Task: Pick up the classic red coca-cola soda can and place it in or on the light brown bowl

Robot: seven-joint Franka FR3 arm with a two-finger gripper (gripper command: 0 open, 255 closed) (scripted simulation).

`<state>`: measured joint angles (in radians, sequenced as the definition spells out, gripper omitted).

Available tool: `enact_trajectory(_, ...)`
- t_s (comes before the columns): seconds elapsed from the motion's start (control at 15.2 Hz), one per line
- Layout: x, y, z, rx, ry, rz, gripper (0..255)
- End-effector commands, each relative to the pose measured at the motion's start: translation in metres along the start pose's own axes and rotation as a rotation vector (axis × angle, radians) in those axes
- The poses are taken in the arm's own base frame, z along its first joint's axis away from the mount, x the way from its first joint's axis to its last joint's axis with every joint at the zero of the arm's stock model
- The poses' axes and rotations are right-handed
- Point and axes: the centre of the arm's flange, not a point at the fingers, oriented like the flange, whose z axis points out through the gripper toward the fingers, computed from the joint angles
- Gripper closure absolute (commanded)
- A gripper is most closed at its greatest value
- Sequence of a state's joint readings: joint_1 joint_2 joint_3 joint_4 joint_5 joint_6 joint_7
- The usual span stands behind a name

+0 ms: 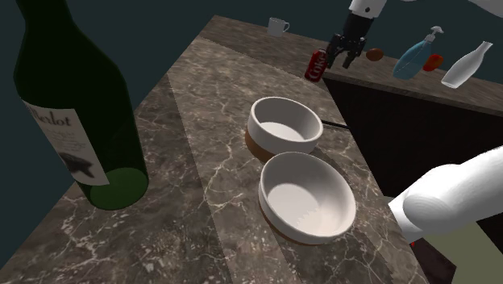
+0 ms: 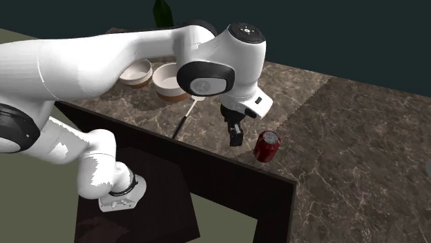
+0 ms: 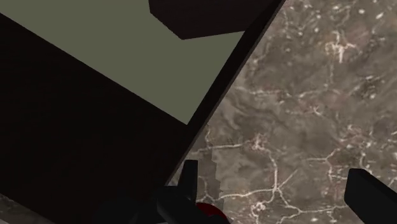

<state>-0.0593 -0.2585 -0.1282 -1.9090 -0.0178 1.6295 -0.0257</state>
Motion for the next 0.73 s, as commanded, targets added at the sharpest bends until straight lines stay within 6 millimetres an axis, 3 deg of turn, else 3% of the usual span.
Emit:
enact_trajectory(0.0, 0.023, 0.013, -0.005, 0.007, 0.012, 0.005, 0)
enact_trajectory(0.4, 0.088, 0.048, -0.024, 0.029, 0.044, 0.019, 0)
enact_trajectory(0.66, 0.091, 0.048, -0.009, 0.030, 0.045, 0.020, 0)
